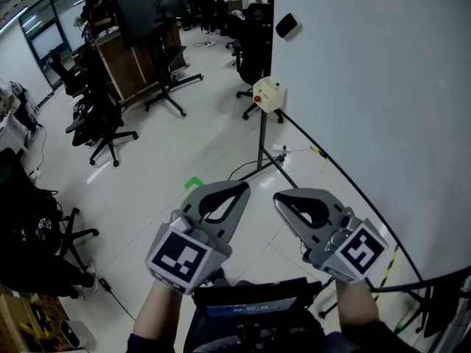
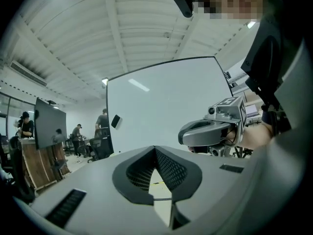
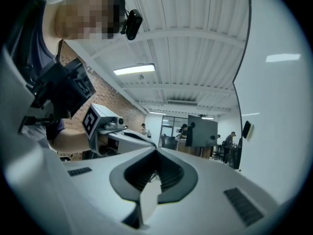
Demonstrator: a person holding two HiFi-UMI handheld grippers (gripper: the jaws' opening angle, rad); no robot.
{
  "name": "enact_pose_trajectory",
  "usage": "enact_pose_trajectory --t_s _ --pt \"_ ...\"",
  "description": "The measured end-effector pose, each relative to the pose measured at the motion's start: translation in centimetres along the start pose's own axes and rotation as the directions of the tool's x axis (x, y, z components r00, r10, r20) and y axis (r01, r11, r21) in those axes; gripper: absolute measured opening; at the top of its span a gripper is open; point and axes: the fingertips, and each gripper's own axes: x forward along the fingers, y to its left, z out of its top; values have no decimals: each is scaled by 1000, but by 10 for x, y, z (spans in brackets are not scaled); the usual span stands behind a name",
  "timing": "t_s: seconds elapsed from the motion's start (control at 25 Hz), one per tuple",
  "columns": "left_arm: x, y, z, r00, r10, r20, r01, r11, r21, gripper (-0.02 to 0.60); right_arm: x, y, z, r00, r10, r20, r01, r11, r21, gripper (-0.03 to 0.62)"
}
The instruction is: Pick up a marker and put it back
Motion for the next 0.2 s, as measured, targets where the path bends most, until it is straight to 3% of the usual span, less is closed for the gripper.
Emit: enact_pose_trajectory --t_s 0.2 --pt "-17 -15 -9 1000 10 -18 -10 999 -38 0 -10 19 -4 1000 11 -1 -11 1000 18 11"
